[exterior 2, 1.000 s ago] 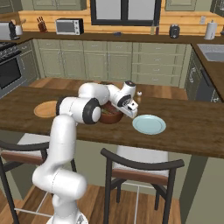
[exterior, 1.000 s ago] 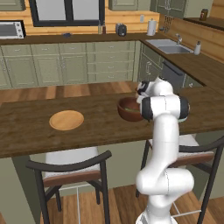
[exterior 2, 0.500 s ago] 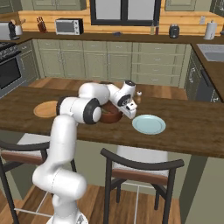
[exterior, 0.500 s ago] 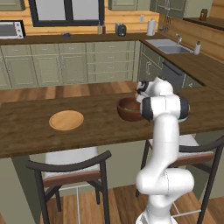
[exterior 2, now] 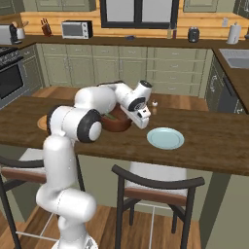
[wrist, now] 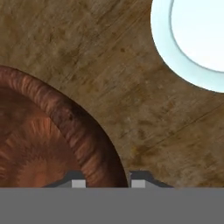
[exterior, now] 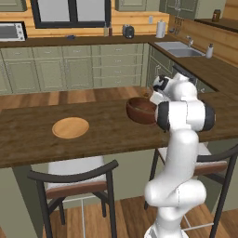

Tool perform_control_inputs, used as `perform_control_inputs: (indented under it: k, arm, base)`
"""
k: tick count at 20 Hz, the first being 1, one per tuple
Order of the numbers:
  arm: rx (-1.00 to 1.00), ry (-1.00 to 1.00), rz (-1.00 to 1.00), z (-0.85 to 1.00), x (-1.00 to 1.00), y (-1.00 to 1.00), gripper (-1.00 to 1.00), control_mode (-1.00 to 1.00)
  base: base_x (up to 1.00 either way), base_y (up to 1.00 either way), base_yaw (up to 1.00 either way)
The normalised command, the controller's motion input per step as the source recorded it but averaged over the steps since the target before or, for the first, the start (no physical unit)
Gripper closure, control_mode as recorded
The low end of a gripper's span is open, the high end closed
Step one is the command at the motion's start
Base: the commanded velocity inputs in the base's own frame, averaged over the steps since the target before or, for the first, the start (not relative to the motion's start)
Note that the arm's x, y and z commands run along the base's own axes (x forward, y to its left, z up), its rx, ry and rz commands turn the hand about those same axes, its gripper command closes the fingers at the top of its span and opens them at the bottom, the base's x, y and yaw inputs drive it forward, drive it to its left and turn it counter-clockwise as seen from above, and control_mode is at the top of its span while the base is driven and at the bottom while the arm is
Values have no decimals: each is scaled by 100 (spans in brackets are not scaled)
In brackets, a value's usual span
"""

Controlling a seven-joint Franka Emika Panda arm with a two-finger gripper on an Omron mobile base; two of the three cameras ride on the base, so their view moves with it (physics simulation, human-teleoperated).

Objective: Pick the chicken drumstick and cucumber from their plates and place them in the bowl. Then put the bowl in the fridge.

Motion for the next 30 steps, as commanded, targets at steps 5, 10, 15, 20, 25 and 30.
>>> perform_control_inputs:
  k: [5, 10, 15, 20, 25, 30]
  arm:
    - [-1, -3, -12, 61, -100, 63, 100, -100]
    - [-4, -3, -10, 63, -100, 61, 100, -100]
    - [-9, -1, -19, 47, -100, 33, 100, -100]
    - [-7, 1, -35, 22, -100, 26, 100, -100]
    - [-11, 3, -49, 2, -87, 20, 100, -100]
    - [0, 0, -42, 0, -99, 11, 100, -100]
  base:
    - [0, 0, 0]
    - [0, 0, 0]
    - [0, 0, 0]
    - [0, 0, 0]
    - [0, 0, 0]
    - [0, 0, 0]
